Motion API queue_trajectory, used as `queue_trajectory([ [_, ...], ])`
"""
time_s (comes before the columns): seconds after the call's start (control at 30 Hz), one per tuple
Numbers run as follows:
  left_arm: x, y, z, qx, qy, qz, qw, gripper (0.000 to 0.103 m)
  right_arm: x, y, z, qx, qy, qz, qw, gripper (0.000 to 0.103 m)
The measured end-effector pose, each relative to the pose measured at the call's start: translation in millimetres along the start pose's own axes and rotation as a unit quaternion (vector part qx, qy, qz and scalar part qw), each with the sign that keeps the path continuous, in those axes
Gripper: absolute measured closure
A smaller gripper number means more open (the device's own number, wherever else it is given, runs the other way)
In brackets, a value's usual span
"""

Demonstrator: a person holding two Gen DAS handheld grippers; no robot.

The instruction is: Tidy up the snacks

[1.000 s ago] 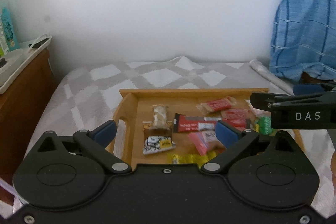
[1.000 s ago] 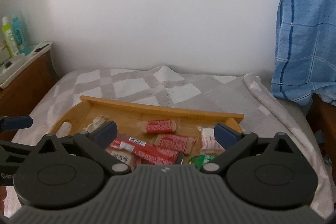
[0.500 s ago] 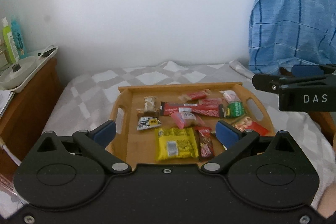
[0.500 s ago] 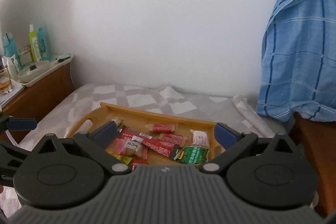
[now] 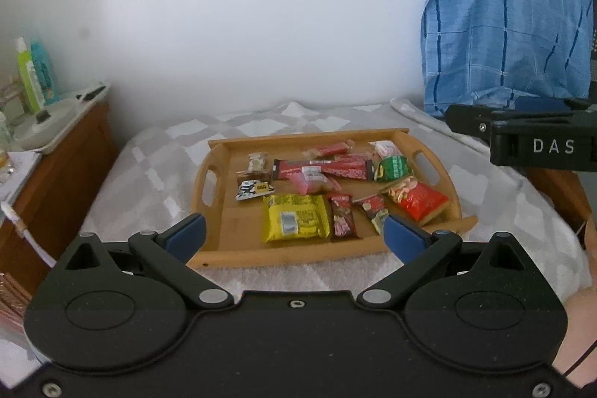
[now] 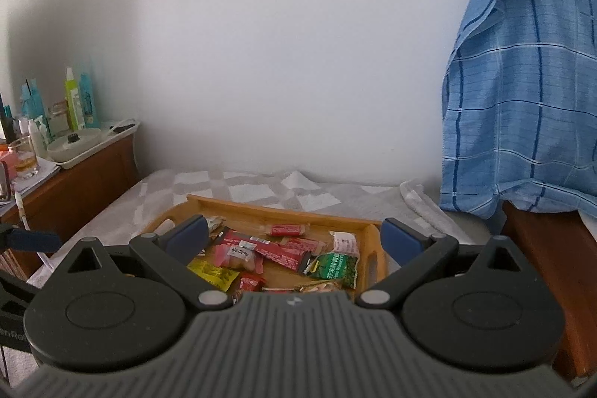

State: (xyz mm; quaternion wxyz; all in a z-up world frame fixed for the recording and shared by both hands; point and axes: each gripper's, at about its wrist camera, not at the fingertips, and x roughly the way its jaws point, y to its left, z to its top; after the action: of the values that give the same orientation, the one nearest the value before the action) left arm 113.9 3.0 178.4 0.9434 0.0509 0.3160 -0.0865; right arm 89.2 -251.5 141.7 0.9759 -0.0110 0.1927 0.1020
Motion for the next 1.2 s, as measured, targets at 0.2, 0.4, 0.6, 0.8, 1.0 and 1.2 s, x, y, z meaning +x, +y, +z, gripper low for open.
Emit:
queue_trajectory([
  [0.2, -19.6, -8.0, -27.4, -0.020, -0.001, -0.008, 0.9998, 0.001, -24.8, -2.3, -22.4, -0.005, -0.016, -0.005, 1.000, 0.000],
  [0.4, -28.4, -15.2, -61.8, -0.043, 0.004, -0.008, 0.9990, 0.001, -42.7, -7.6, -56.6, 0.006, -0.022, -0.021, 1.000, 0.000],
  [0.6, -25.6, -19.2, -91.1, -0.042, 0.007, 0.005, 0.9991, 0.001, -50.3, -9.5, -98.1, 0.004, -0.008, -0.040, 0.999, 0.000],
  [0.8, -11.0, -17.1, -119.0, -0.051, 0.015, 0.019, 0.9984, 0.001, -52.1, -8.1, -134.0, 0.000, 0.001, -0.056, 0.998, 0.000],
  [1.0, 3.9, -14.2, -147.5, -0.083, 0.013, 0.031, 0.9960, 0.001, -47.7, -3.7, -172.3, 0.023, -0.006, -0.074, 0.997, 0.000],
  [1.2, 21.6, -14.9, -165.7, -0.081, 0.020, 0.044, 0.9956, 0.001, -37.0, 8.5, -195.0, -0.006, 0.007, -0.079, 0.997, 0.000],
])
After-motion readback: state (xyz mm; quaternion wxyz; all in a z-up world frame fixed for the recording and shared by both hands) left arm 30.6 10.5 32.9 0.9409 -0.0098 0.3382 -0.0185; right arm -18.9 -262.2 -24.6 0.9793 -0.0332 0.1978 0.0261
